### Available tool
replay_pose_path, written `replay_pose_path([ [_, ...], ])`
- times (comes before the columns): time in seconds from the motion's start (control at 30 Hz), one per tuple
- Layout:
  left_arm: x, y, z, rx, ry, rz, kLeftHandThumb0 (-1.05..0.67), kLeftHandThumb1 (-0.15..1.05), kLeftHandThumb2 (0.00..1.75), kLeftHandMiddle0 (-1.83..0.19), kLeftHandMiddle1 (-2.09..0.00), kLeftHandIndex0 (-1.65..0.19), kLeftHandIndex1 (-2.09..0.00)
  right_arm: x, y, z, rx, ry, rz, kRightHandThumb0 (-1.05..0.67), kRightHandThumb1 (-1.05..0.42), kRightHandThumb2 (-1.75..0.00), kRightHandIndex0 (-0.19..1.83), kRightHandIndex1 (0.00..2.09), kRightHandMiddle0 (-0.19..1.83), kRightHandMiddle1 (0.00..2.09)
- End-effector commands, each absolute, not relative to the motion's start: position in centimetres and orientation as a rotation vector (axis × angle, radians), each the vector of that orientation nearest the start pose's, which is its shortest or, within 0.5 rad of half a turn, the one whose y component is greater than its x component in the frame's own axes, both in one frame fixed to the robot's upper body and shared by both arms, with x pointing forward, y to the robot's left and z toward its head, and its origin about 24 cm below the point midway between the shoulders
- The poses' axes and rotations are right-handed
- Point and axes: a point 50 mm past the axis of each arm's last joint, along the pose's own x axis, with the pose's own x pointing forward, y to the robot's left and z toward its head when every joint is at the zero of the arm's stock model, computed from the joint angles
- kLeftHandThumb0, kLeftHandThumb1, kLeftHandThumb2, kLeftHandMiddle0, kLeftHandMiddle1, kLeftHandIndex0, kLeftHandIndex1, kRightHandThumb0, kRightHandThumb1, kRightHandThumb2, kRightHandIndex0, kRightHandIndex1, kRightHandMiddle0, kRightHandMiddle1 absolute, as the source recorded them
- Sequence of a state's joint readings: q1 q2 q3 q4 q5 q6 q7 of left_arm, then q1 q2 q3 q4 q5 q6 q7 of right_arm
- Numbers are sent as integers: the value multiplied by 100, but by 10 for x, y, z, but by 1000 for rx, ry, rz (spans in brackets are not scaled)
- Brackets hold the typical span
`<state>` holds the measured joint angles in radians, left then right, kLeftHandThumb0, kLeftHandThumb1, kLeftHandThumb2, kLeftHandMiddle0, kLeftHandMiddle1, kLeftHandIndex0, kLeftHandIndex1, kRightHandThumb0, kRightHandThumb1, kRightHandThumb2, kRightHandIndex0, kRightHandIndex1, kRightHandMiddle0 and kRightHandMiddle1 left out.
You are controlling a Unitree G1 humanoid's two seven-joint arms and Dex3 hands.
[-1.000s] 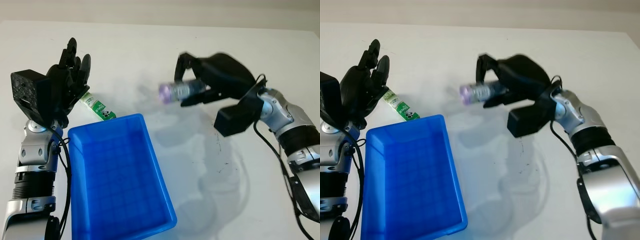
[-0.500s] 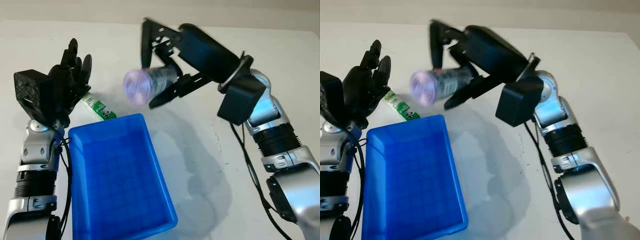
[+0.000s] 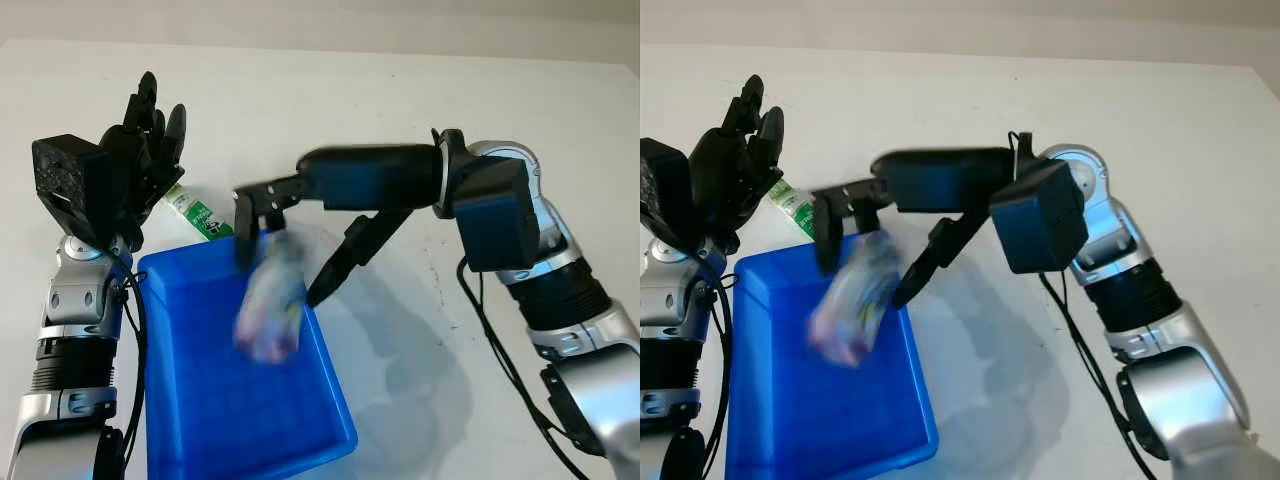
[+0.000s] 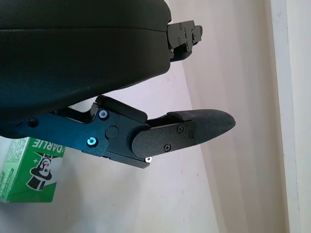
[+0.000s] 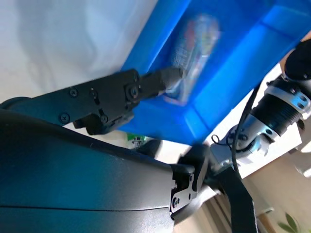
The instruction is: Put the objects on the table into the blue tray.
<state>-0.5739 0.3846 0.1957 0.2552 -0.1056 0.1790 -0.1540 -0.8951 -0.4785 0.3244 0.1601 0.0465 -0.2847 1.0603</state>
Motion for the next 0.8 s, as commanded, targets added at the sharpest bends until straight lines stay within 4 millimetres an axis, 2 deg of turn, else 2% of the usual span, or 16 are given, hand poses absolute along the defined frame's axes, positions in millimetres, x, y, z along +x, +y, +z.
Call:
replay_pose_path([
  [0.0, 349, 232, 168, 187, -182, 16, -73, 105, 59, 17, -5, 16, -5, 308, -79, 240, -1021, -601, 1321, -19, -103, -14, -16, 3, -8, 3],
  [0.1, 349, 231, 167, 189, -176, 16, -75, 105, 58, 16, -5, 17, -5, 309, -80, 241, -1013, -632, 1292, -20, -102, -15, -19, 0, -16, 0],
  [0.13, 350, 231, 167, 190, -175, 16, -75, 105, 58, 16, -5, 17, -5, 309, -81, 241, -1006, -639, 1283, -20, -97, -28, -19, 0, -18, 0],
  [0.23, 349, 230, 166, 193, -173, 15, -74, 105, 58, 16, -5, 17, -5, 310, -84, 243, -970, -676, 1222, -21, -65, -94, -19, 0, -19, 0],
  [0.33, 349, 229, 166, 196, -169, 18, -74, 105, 59, 16, -6, 16, -5, 316, -90, 248, -879, -715, 1111, -22, -58, -114, -19, 0, -19, 0],
  [0.37, 349, 229, 166, 197, -168, 18, -74, 105, 59, 16, -6, 16, -5, 320, -93, 249, -858, -723, 1056, -22, -61, -109, -19, 0, -19, 0],
  [0.4, 349, 229, 166, 195, -170, 20, -74, 105, 59, 16, -6, 16, -5, 324, -97, 251, -826, -716, 1003, -25, -72, -89, -19, 0, -19, 0],
  [0.43, 349, 229, 166, 192, -171, 22, -74, 105, 59, 16, -6, 16, -5, 329, -102, 251, -800, -697, 940, -32, -91, -55, -19, 0, -19, 0],
  [0.5, 348, 229, 166, 187, -174, 24, -74, 105, 59, 15, -6, 16, -5, 341, -116, 249, -725, -654, 786, -47, -101, -36, -19, 0, -19, 0],
  [0.53, 348, 230, 165, 189, -175, 24, -74, 105, 59, 16, -6, 16, -5, 347, -124, 246, -672, -626, 710, -54, -103, -34, -19, 0, -19, 0],
  [0.63, 347, 232, 165, 192, -172, 27, -74, 105, 59, 16, -5, 16, -5, 364, -146, 231, -568, -513, 523, -69, -105, -51, -19, 0, -19, 0],
  [0.77, 347, 236, 165, 196, -177, 25, -74, 105, 59, 16, -5, 16, -5, 380, -173, 208, -332, -349, 356, -70, -105, -62, -19, 0, -19, 0],
])
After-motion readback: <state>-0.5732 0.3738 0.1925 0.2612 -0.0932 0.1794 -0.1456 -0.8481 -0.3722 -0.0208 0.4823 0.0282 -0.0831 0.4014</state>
